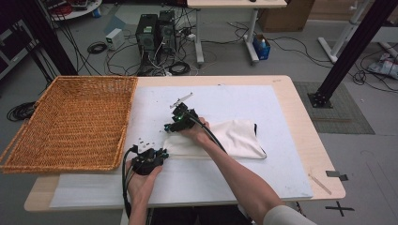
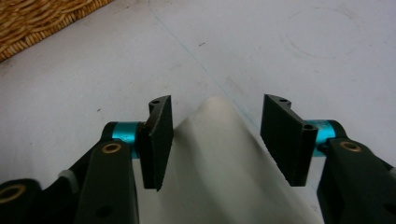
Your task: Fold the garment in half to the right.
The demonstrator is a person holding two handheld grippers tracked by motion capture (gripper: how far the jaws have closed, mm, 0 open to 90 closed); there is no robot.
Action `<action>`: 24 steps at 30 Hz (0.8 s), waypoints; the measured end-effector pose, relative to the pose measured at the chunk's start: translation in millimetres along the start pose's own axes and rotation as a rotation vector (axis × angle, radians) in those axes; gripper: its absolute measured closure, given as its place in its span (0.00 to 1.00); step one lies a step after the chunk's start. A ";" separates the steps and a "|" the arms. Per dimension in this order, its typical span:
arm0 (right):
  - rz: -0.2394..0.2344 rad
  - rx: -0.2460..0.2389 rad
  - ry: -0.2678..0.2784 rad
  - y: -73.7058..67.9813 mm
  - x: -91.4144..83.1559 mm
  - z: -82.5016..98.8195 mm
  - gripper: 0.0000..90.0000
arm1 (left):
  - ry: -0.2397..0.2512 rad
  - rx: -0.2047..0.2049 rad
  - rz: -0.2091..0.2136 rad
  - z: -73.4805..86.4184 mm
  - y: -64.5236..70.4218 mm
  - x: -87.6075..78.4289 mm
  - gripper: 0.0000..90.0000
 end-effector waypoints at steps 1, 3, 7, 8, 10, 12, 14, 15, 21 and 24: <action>0.011 -0.007 -0.007 -0.6 1.8 -1.3 0.57 | -0.002 0.002 0.001 0.2 0.3 -0.1 0.91; 0.021 -0.014 -0.024 -1.5 5.5 -2.4 0.64 | -0.001 -0.001 0.004 0.7 0.8 -0.4 0.91; 0.037 -0.027 -0.041 -4.0 8.3 -3.2 0.74 | -0.002 0.000 0.009 1.1 0.6 -0.7 0.91; 0.045 -0.025 -0.044 -4.8 8.4 -3.3 0.77 | -0.001 0.000 0.008 1.0 0.8 -0.5 0.91; 0.054 -0.033 -0.042 -5.6 8.8 -3.6 0.86 | 0.002 0.002 0.006 1.1 0.9 -0.7 0.91; 0.047 -0.034 -0.039 -5.9 9.2 -3.9 0.92 | 0.006 0.002 0.005 1.2 0.8 -1.2 0.91; 0.046 -0.041 -0.037 -6.2 8.7 -4.3 0.96 | 0.010 -0.001 0.003 1.2 1.0 -1.5 0.91; 0.047 -0.043 -0.039 -6.8 7.9 -4.5 0.97 | 0.013 -0.001 0.002 1.3 1.2 -1.9 0.91; 0.031 -0.048 0.015 -11.4 -0.9 -10.6 0.97 | 0.046 -0.006 -0.002 2.8 3.0 -9.9 0.91; 0.013 -0.050 0.055 -15.9 -7.8 -17.0 0.97 | 0.071 -0.012 -0.013 0.9 2.0 -18.6 0.91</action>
Point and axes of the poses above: each handheld gripper's, and its own axes: x roughly forward along the jaws, z roughly out of its underside, y roughly to its right, the point moved 4 cm from there along x, roughly forward along the jaws, and after that the axes turned 15 degrees about -y, right-handed, at the moved point
